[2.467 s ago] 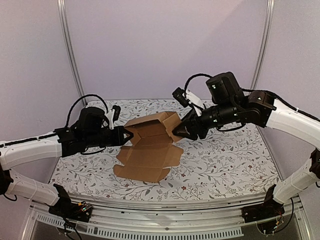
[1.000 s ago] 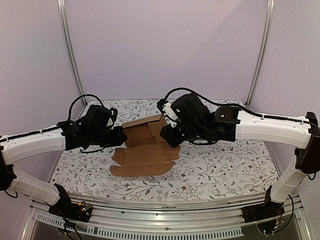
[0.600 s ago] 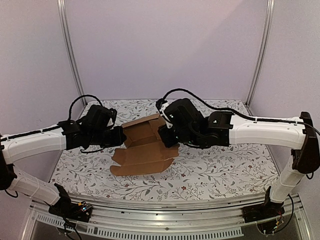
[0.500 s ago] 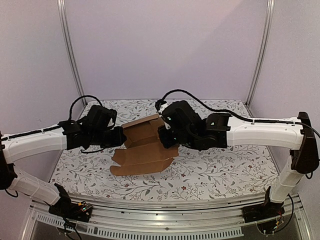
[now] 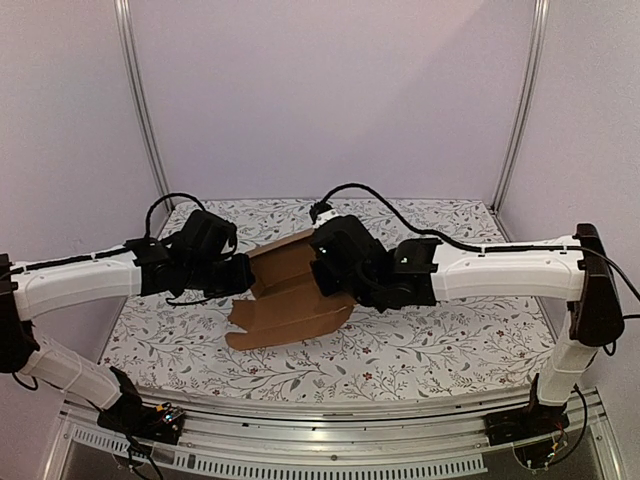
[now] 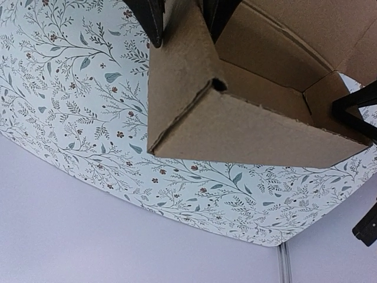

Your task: Fold the paper box

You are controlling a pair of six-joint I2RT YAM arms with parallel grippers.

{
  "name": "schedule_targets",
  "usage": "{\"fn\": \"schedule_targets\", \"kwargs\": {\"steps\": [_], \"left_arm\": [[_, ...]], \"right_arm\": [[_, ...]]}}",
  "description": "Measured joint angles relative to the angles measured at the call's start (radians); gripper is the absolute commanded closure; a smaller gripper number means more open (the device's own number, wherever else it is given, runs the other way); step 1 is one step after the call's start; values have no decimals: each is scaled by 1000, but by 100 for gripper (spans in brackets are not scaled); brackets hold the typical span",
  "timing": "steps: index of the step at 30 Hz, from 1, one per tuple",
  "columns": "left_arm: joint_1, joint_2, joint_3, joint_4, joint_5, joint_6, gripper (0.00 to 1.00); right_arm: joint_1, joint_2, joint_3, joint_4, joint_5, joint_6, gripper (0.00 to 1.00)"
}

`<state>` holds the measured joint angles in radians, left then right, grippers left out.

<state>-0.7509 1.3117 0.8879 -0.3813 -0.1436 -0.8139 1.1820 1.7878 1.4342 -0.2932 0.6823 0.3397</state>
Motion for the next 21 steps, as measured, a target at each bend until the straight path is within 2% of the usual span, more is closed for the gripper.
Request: {"fn": "schedule_targets", "kwargs": {"steps": [16,17,19,20,21], "left_arm": [[-2,19,12,-29,-8,-18,100],[-2,19,13,-34,-8,-18,100],[-2,19,14,-39,-10,-18,100],[-2,19,15,-42,-10,-18,100],[-2,19,15,-47,-14,-18,100]], "right_arm": [[17,79,0,108,129,-26,77],[17,84,0,113,132,-32,79],[17,90,0,119,139,-47,95],[17,92,0,122,145,-54,100],[17,93,0,122,149,-66,100]]}}
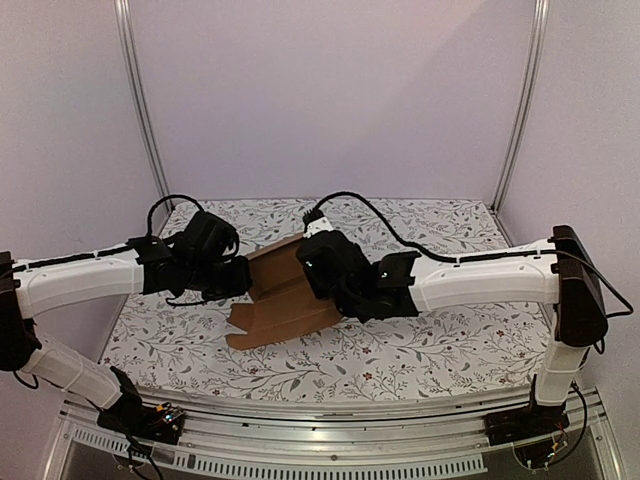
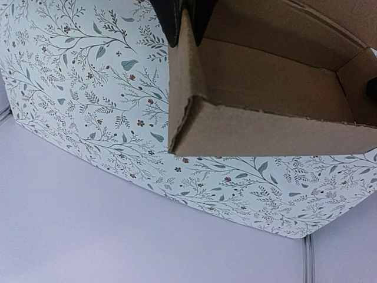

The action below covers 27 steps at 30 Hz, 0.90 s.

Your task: Fold the paper box

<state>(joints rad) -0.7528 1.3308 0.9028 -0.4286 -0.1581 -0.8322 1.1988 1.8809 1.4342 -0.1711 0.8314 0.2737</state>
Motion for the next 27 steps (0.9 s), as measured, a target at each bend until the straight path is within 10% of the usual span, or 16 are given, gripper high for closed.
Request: {"fn": "schedule_targets", "kwargs": {"steps": [13,18,27], "left_arm": [[-4,0,7,-11,-3,-8,100],[-5,5,10,-10,-2,-8,100],[-6,18,14,-3,6,-8,100]], "right_arm": [[-2,6,0,23,32,-35,100],[-2,6,0,30,31,-47,81],[2,6,3,65,32,-85,77]]}}
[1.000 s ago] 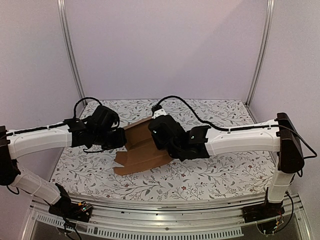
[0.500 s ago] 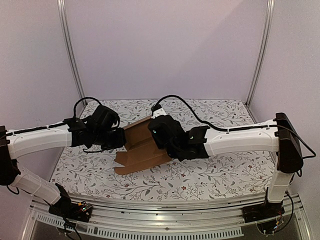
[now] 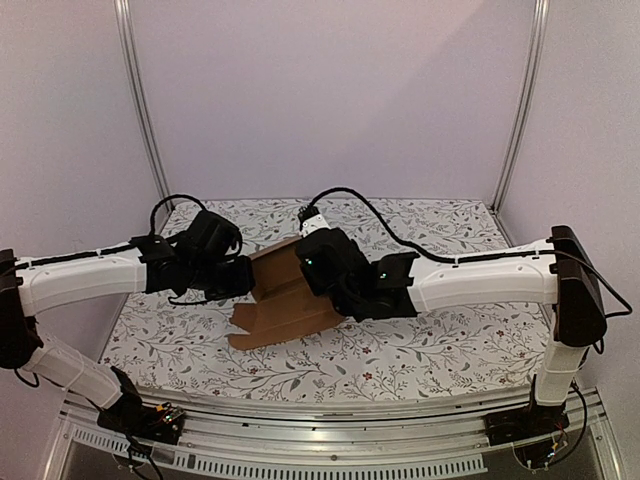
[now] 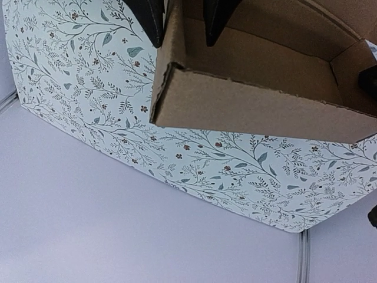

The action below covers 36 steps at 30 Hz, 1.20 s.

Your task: Fold the paper box

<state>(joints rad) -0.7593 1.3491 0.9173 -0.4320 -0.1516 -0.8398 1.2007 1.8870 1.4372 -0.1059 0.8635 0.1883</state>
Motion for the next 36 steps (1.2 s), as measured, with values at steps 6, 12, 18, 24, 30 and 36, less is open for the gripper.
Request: {"fn": "schedule_targets", "kwargs": {"steps": [6,12,18,24,30,36], "left_arm": [[-1,0,0,-1,4,0,100],[-2,0,0,0,9,-1,100],[-3,1,0,6,13,1,100],[-6,4,4,10,23,1,100],[-8,4,6,2,26,0,100],[-8,4,6,3,26,-1,100]], "right_arm": [[0,0,13,26,23,-34,100],[-3,0,13,40,44,-76,100],[-1,0,17,50,37,-97,71],[6,0,37,88,35,-112,99],[-2,0,42,92,59,-129,100],[-2,0,41,94,58,-124,73]]}}
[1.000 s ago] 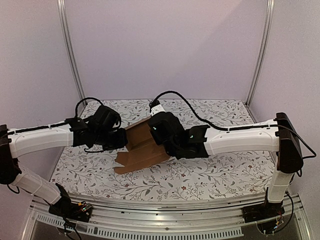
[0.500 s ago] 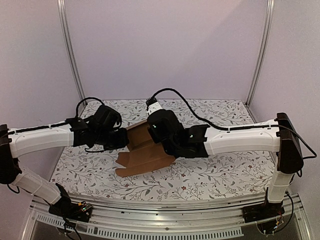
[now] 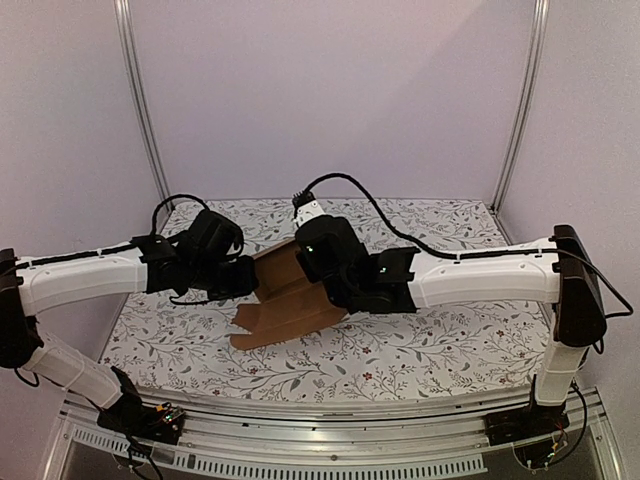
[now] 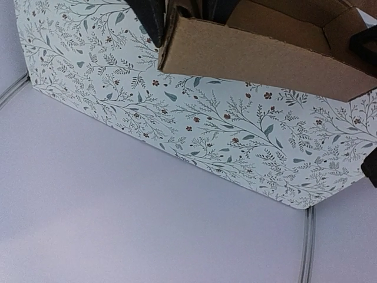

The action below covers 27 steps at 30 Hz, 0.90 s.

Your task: Fold the paper box

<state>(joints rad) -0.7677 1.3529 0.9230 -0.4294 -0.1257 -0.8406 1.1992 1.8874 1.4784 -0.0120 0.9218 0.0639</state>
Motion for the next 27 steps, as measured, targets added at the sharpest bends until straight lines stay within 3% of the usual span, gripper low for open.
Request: {"fn": "schedule_targets", "kwargs": {"steps": [3,15,20,22,27], "left_arm": [[0,0,0,7,-2,0,100],[0,0,0,2,-22,1,100],[0,0,0,0,-23,2,100],[0,0,0,-3,-25,2,100],[-5,0,1,-9,-18,-2,100]], "right_arm": [[6,0,-6,5,-16,5,68],[11,-2,-101,-43,-21,98,64],[11,-3,-119,-62,-21,138,80],[11,-5,-119,-69,-20,143,97],[6,-17,-120,-75,6,161,100]]}}
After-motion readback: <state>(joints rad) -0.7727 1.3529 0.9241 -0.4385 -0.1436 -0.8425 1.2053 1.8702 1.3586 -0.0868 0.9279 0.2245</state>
